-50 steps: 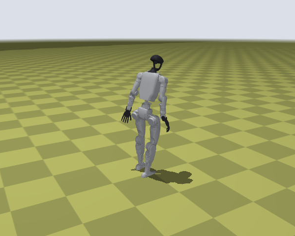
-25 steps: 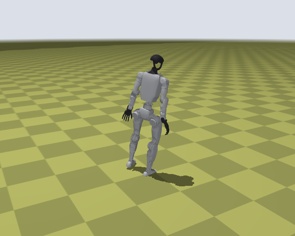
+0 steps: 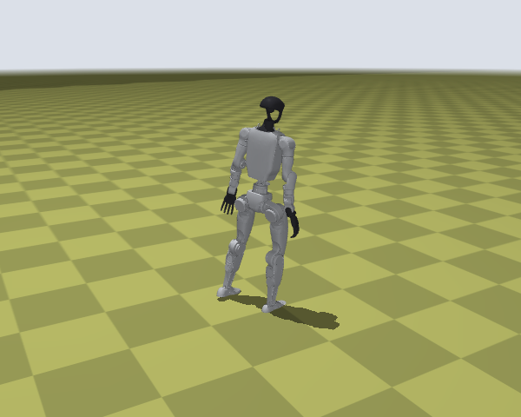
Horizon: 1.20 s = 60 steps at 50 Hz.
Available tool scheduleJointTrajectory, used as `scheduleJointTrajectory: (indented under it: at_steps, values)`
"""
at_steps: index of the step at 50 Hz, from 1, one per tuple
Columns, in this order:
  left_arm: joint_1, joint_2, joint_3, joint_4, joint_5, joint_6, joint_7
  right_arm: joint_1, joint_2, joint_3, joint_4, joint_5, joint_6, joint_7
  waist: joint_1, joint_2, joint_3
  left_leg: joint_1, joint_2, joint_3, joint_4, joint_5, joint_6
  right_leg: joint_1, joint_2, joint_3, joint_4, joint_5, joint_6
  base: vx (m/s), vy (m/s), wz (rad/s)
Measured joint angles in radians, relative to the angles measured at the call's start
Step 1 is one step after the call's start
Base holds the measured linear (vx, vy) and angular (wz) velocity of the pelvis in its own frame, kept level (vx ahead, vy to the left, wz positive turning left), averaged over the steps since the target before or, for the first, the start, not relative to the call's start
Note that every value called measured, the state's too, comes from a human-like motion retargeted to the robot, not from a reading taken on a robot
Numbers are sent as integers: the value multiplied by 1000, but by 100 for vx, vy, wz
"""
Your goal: Upper body actions
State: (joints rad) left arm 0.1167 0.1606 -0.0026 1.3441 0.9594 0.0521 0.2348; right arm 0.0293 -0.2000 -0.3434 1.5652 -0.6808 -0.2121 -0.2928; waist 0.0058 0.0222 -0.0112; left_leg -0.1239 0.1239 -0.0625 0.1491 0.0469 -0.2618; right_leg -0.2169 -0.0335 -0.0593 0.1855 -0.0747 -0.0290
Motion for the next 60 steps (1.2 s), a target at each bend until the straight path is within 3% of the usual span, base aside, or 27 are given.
scheduleJointTrajectory:
  at_steps: [2,5,15,18,23,25,27,30,37,40,45,55,60]
  values:
    - [12,3,-8,22,10,7,2,-7,-2,13,-14,-5,-4,20,1,-2,-2,15,-26,-35,-4,-24,60,2,0,25,-4,10,11,1,24,-67]
    - [18,11,-21,62,35,11,-3,-24,-6,32,-28,-8,-7,50,1,-5,-5,38,-30,41,-20,-60,131,-6,-5,64,3,22,30,0,32,-62]
    - [13,44,-3,64,120,-39,-115,-64,-3,109,-12,-88,-8,61,1,-38,-6,90,-92,129,-91,-104,225,-44,-40,160,-45,127,100,-10,28,-63]
    - [-4,72,-12,32,101,-108,-220,-65,-3,126,-25,-147,1,59,-9,-49,-6,87,-118,152,-108,-116,264,-60,-73,133,-84,186,128,-20,30,-58]
    - [-80,153,-117,12,42,-197,-399,-54,0,129,-23,-156,4,30,1,-53,22,78,-149,170,-116,-120,321,-68,-96,59,-124,271,140,-29,23,-52]
    - [-103,171,-131,9,47,-194,-419,-47,5,126,-9,-148,2,33,10,-55,31,72,-151,177,-114,-117,338,-63,-91,24,-111,270,105,-26,11,-44]
    - [-123,178,-141,16,31,-183,-413,-39,8,124,5,-146,6,35,17,-52,32,64,-146,193,-113,-112,348,-48,-85,-22,-67,200,68,-19,5,-35]
    - [-149,167,-143,35,-4,-162,-404,-24,10,111,24,-150,14,24,15,-48,22,48,-149,202,-113,-104,361,-21,-70,-59,23,92,78,-21,7,-9]
    - [-120,73,-57,32,-36,-132,-375,9,29,64,89,-124,30,-9,44,-15,-32,6,-116,204,-113,-82,356,67,-6,-127,206,-14,25,-19,0,-14]
    - [-88,24,-2,23,-39,-130,-325,6,43,53,109,-106,42,-5,49,-30,-51,-19,-133,210,-105,-86,351,120,3,-145,155,-37,81,-26,-8,-20]
    - [-50,-19,41,68,-83,-106,-200,-5,67,79,105,-83,45,3,95,-73,-49,-63,-170,220,-76,-82,356,157,7,-112,-19,-115,-9,-31,-12,-65]
    - [-36,-9,27,200,-56,10,-1,-26,85,107,42,-119,52,12,1,-48,-24,-146,-151,216,-24,-15,316,126,20,-189,-104,-118,-16,-29,-12,27]
    - [-1,-23,65,208,-78,31,60,9,76,98,29,-101,44,60,69,-73,-8,-158,-144,229,-11,33,315,114,12,-122,-103,-90,-25,-11,-2,-39]
